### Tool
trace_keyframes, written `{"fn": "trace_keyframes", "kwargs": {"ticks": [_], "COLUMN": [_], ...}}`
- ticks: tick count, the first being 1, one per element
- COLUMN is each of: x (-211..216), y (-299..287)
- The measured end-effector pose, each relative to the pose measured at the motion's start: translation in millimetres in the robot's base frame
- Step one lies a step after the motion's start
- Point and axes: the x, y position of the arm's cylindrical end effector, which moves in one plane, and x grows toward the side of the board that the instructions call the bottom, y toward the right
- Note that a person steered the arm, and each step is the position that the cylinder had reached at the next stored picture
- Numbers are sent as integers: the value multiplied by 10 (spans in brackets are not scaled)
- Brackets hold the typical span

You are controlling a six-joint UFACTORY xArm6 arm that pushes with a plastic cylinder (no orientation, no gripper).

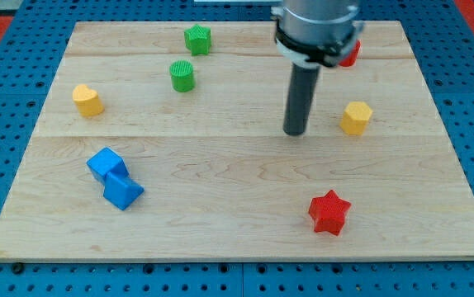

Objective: Push the yellow hexagon to the top right of the red star

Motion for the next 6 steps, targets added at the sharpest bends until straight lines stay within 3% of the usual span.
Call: {"fn": "trace_keyframes", "kwargs": {"ticks": [1,2,3,5,6], "x": [-334,-289,204,803,278], "y": [385,928,970,896,111]}}
